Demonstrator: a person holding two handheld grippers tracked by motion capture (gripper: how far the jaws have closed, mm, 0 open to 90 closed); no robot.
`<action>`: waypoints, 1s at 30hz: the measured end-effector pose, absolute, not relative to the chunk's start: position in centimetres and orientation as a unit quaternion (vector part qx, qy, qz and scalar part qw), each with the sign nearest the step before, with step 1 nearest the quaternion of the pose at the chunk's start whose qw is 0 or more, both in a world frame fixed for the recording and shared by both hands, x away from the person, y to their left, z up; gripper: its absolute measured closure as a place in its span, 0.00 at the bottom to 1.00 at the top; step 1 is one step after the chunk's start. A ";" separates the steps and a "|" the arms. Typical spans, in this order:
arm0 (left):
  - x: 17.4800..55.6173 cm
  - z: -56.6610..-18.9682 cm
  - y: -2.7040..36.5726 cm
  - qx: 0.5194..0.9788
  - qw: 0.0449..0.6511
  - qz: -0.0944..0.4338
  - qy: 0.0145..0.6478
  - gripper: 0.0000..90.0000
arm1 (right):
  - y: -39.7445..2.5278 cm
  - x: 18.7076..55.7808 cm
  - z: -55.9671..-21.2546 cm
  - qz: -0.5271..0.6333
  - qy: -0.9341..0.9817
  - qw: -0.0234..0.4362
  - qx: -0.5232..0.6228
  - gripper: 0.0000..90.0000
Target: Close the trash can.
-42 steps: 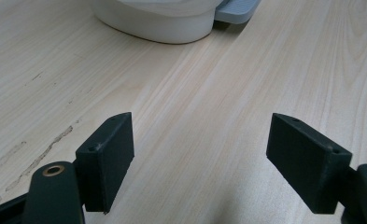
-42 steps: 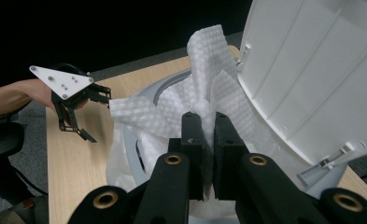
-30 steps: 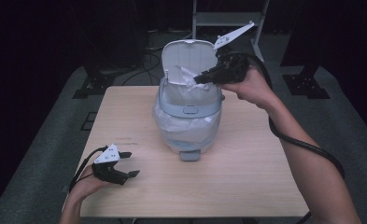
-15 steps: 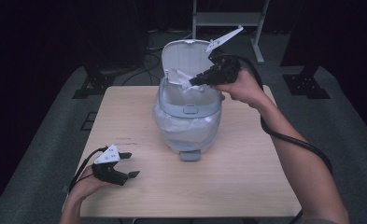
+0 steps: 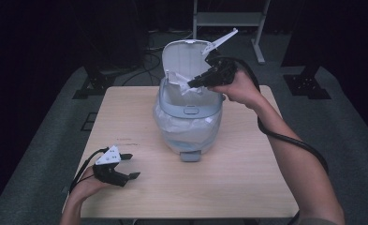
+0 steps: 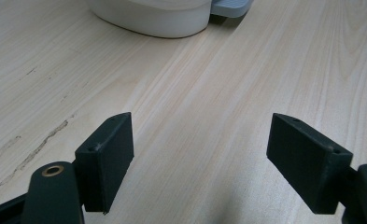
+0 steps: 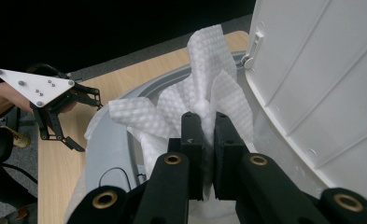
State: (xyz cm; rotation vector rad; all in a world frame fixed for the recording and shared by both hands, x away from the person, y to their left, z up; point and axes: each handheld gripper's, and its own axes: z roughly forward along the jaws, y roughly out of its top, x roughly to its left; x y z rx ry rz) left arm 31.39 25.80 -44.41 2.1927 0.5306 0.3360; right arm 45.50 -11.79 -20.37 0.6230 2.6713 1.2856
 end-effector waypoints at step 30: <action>31.2 -44.3 26.0 0.870 0.426 0.130 0.213 0.25 | -12.6 46.2 -21.7 0.418 0.876 0.055 0.235 0.75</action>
